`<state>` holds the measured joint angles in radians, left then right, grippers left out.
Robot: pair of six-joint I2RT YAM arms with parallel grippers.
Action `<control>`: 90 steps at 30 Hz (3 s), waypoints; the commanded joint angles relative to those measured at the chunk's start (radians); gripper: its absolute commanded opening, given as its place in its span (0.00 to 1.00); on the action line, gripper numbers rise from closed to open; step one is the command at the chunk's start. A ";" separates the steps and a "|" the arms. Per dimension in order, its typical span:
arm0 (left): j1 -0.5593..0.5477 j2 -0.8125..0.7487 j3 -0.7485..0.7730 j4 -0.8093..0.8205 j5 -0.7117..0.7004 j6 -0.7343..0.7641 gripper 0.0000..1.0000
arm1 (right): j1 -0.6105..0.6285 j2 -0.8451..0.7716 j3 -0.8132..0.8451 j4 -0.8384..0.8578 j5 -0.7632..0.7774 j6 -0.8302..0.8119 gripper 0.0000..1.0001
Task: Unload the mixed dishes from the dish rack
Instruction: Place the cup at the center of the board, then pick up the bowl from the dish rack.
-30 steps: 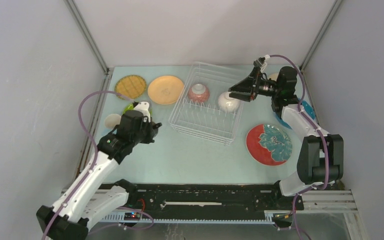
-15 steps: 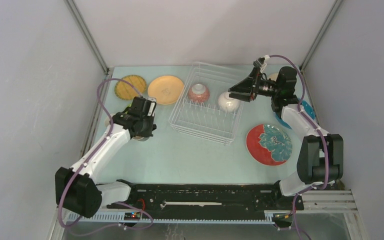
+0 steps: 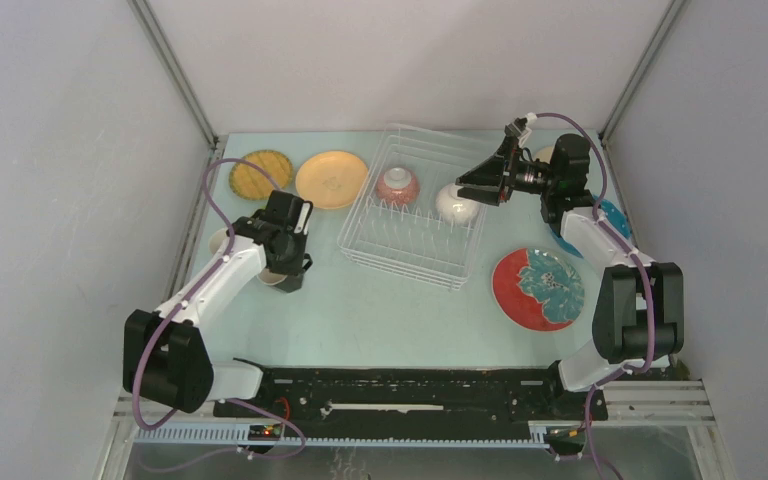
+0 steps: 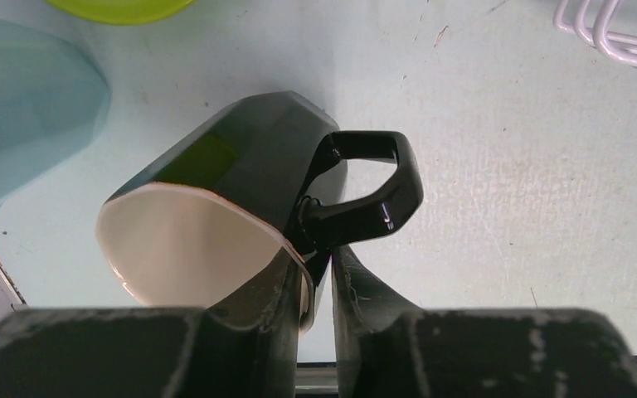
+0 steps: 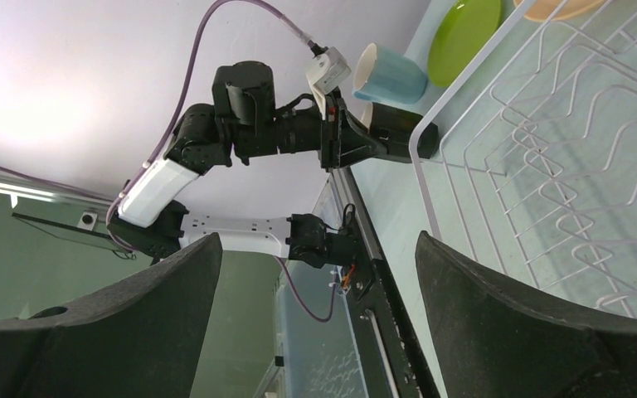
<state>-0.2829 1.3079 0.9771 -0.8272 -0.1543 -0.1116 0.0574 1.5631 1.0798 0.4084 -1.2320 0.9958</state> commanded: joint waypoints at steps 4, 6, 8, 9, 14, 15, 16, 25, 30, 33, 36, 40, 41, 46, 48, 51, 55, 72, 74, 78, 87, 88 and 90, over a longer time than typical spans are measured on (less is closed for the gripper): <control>0.008 0.005 0.046 0.029 -0.029 0.024 0.30 | -0.002 0.006 0.000 0.013 -0.004 -0.019 0.94; 0.008 0.004 0.045 0.029 -0.031 0.024 0.32 | -0.003 0.006 0.000 0.013 -0.004 -0.019 0.94; 0.008 -0.002 0.047 0.029 -0.027 0.023 0.34 | -0.002 0.008 0.000 0.013 -0.006 -0.019 0.94; 0.008 -0.011 0.046 0.030 -0.023 0.023 0.36 | -0.002 0.006 0.000 0.015 -0.006 -0.019 0.94; 0.008 -0.089 0.024 0.064 0.025 0.033 0.45 | -0.003 0.008 0.000 0.017 -0.007 -0.020 0.94; 0.008 -0.108 0.017 0.071 0.028 0.037 0.46 | -0.004 0.009 0.000 0.018 -0.007 -0.020 0.94; 0.008 -0.129 0.011 0.078 0.029 0.040 0.47 | -0.004 0.008 -0.001 0.017 -0.007 -0.020 0.94; 0.008 -0.392 -0.073 0.203 0.020 0.065 0.57 | -0.005 0.011 0.000 0.021 -0.011 -0.026 0.94; 0.008 -0.581 -0.144 0.308 0.021 0.063 0.67 | -0.006 0.015 0.000 0.019 -0.011 -0.035 0.94; 0.008 -0.692 -0.200 0.381 0.019 0.058 0.85 | -0.005 0.017 0.000 0.017 -0.011 -0.046 0.94; 0.008 -0.776 -0.261 0.439 0.020 0.050 1.00 | -0.005 0.015 0.000 0.008 -0.009 -0.070 0.94; 0.008 -0.797 -0.277 0.451 0.036 0.046 1.00 | -0.004 0.020 0.000 -0.001 -0.006 -0.111 0.94; 0.008 -0.793 -0.274 0.449 0.040 0.046 1.00 | -0.003 0.022 0.000 -0.001 -0.007 -0.122 0.94; 0.008 -0.786 -0.265 0.438 0.041 0.051 1.00 | 0.000 0.041 0.023 -0.037 -0.021 -0.226 0.96; 0.008 -0.792 -0.268 0.439 0.041 0.053 1.00 | 0.008 0.060 0.085 -0.181 -0.002 -0.345 0.96; 0.008 -0.797 -0.271 0.442 0.044 0.055 1.00 | 0.038 0.098 0.203 -0.475 0.069 -0.541 0.96; 0.008 -0.802 -0.276 0.450 0.047 0.060 1.00 | 0.110 0.212 0.445 -0.814 0.226 -0.812 0.96; 0.008 -0.800 -0.294 0.475 0.052 0.088 1.00 | 0.232 0.777 1.256 -1.155 0.638 -0.920 0.95; 0.008 -0.800 -0.295 0.475 0.049 0.093 1.00 | 0.235 0.803 1.265 -1.115 0.657 -0.875 0.95; 0.013 -0.796 -0.295 0.474 0.045 0.098 1.00 | 0.246 0.855 1.287 -1.078 0.676 -0.827 0.94; 0.030 -0.782 -0.296 0.481 0.058 0.108 1.00 | 0.256 0.988 1.391 -1.005 0.680 -0.743 0.92; 0.032 -0.780 -0.297 0.481 0.063 0.108 1.00 | 0.259 0.998 1.396 -0.998 0.692 -0.743 0.92; 0.035 -0.781 -0.298 0.485 0.073 0.109 1.00 | 0.261 1.016 1.408 -0.989 0.702 -0.739 0.92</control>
<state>-0.2615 0.5232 0.6991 -0.3820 -0.1017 -0.0261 0.3084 2.5500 2.4302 -0.6376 -0.5571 0.2169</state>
